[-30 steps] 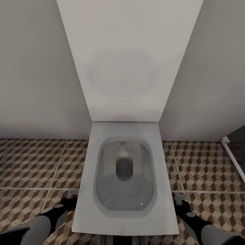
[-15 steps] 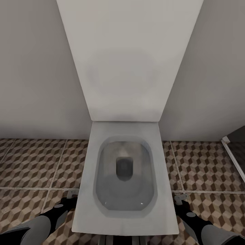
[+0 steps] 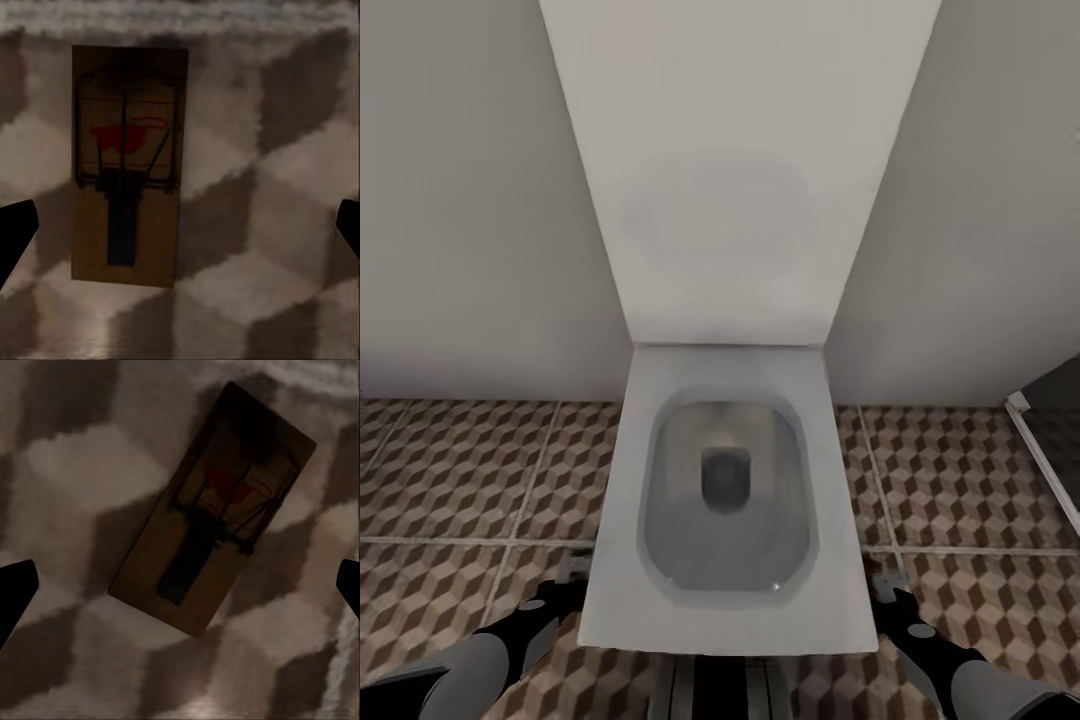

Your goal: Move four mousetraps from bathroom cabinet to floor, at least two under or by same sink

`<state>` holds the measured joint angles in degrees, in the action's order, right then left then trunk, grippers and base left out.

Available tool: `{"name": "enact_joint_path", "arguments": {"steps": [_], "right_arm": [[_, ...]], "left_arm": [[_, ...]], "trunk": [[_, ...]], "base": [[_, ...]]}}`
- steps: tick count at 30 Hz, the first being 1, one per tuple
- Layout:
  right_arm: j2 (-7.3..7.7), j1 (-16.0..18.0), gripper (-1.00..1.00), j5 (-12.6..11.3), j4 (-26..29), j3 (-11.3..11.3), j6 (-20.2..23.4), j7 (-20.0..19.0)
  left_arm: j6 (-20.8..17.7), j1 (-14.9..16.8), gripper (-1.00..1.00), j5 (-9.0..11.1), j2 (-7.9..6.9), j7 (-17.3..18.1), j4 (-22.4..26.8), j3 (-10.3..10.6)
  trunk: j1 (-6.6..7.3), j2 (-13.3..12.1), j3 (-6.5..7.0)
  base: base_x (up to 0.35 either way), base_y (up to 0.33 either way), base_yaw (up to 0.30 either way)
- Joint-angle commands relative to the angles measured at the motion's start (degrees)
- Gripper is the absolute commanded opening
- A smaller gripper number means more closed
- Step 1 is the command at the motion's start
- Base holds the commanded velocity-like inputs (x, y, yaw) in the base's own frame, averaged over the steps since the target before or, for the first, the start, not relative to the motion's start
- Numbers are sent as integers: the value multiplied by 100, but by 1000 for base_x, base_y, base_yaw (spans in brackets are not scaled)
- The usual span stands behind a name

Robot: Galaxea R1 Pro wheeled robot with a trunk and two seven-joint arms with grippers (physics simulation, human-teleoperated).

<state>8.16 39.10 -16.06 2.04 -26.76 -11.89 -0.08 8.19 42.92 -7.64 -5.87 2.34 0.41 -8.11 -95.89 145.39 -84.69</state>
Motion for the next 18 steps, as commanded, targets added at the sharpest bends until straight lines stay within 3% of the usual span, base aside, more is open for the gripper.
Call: {"name": "enact_joint_path", "arguments": {"steps": [1,9,18], "right_arm": [[1,1,100,-55,-2,-49,-15,-1],[1,1,100,-55,-2,-48,-15,-1],[-7,1,100,-55,-2,-49,-15,-1]], "left_arm": [[17,3,100,-58,-3,14,-6,-52],[16,-1,100,-58,-16,18,-6,-56],[24,-2,100,-62,-26,21,-8,-58]], "trunk": [[4,1,-3],[4,1,-3],[4,1,-3]], "base": [[-271,0,0],[-268,0,0],[-68,0,0]]}}
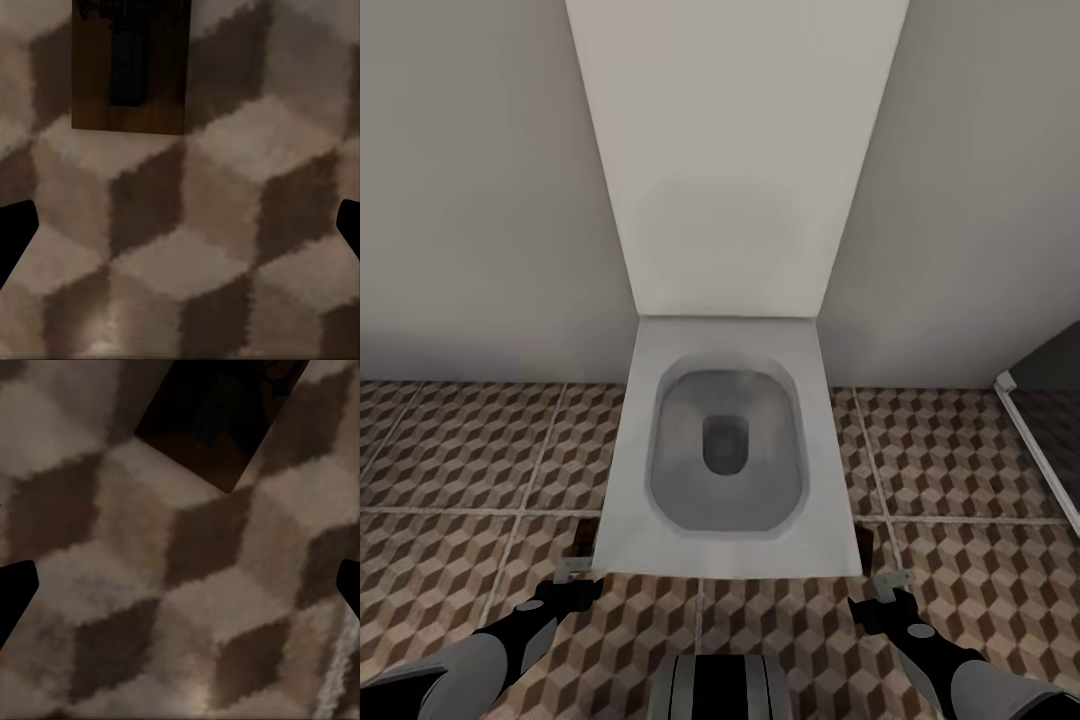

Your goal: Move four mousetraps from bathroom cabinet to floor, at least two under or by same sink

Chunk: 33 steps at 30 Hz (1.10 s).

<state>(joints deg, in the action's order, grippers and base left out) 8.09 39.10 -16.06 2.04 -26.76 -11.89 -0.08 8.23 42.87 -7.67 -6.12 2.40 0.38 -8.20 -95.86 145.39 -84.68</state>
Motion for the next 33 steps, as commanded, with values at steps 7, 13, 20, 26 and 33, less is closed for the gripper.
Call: {"name": "enact_joint_path", "arguments": {"steps": [7,13,20,26,33], "right_arm": [[0,1,100,-55,-2,-48,-15,-1],[0,1,100,-55,-2,-49,-15,-1],[0,1,100,-55,-2,-49,-15,-1],[0,1,100,-55,-2,-49,-28,-1],[0,1,100,-55,-2,-49,-122,-1]], "left_arm": [[20,5,100,-59,-3,15,-11,-50],[26,3,100,-59,-3,15,-7,-50],[31,2,100,-70,3,15,-4,-49],[25,3,100,-65,19,14,-3,-49],[13,4,100,-60,19,15,-8,-50]], "trunk": [[1,1,-3],[1,1,-3],[1,1,-3],[1,1,-3],[1,1,-3]], "base": [[-11,0,0],[-2,0,0],[0,0,0],[-137,0,0],[-292,0,0]]}}
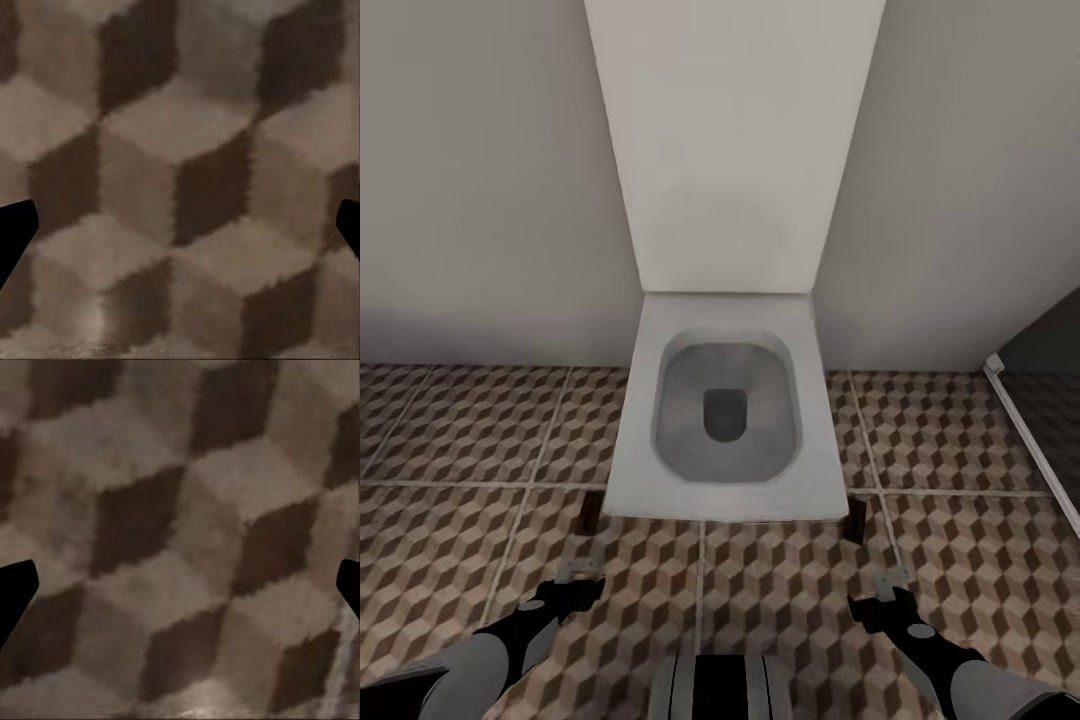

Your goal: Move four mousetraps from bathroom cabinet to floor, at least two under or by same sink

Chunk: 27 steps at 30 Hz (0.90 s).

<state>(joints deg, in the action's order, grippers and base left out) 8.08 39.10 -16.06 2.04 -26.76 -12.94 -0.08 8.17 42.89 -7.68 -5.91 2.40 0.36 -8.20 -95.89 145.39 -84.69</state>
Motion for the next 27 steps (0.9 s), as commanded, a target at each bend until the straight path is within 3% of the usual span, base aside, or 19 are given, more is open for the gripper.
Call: {"name": "enact_joint_path", "arguments": {"steps": [1,27], "right_arm": [[1,2,100,-55,-2,-49,-24,-1],[1,2,100,-47,-2,-49,-57,-1]], "left_arm": [[17,2,100,-59,-4,16,-6,-50],[1,0,100,-59,-7,25,-9,-50]], "trunk": [[4,1,-3],[4,1,-3]], "base": [[-324,0,0],[-341,0,0]]}}
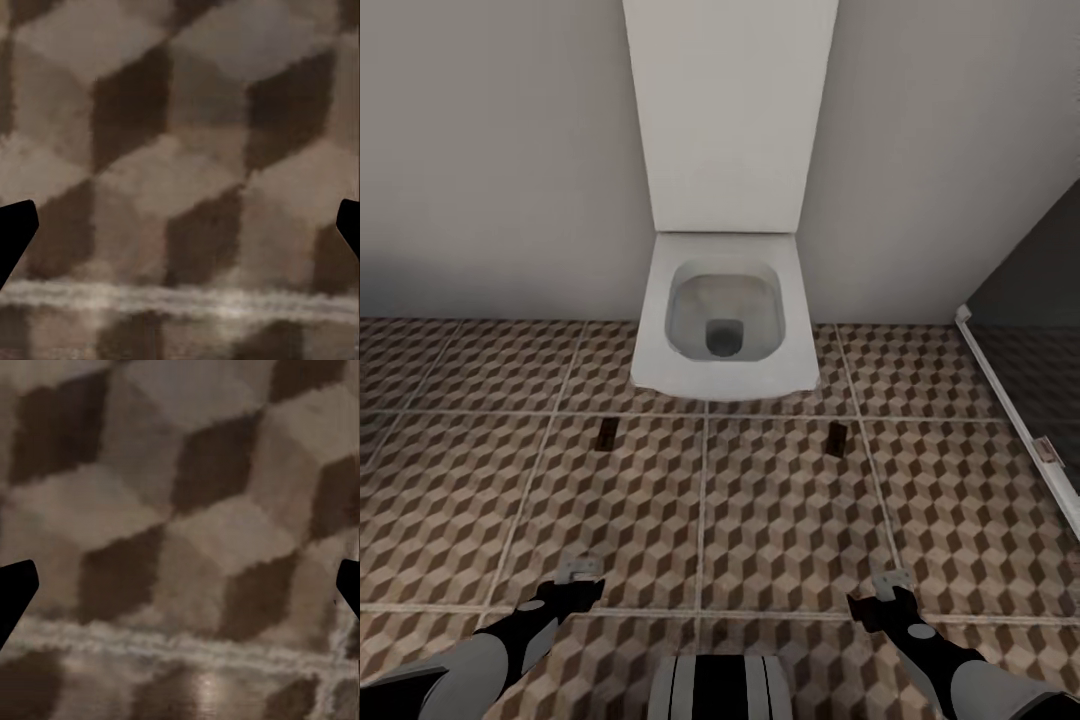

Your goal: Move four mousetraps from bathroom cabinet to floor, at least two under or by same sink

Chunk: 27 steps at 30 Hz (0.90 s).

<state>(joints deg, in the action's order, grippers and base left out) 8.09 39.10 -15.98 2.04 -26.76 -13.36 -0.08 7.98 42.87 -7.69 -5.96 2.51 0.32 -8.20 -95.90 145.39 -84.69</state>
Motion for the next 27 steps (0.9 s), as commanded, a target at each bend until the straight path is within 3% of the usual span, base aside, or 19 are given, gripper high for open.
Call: {"name": "enact_joint_path", "arguments": {"steps": [1,27], "right_arm": [[2,2,100,-55,-2,-49,-16,-1],[9,2,100,-46,-2,-49,-17,-4]], "left_arm": [[19,3,100,-58,-2,14,-6,-50],[27,4,100,-74,23,22,-5,-50]], "trunk": [[5,1,-3],[5,1,-3]], "base": [[-344,0,0],[-344,0,0]]}}
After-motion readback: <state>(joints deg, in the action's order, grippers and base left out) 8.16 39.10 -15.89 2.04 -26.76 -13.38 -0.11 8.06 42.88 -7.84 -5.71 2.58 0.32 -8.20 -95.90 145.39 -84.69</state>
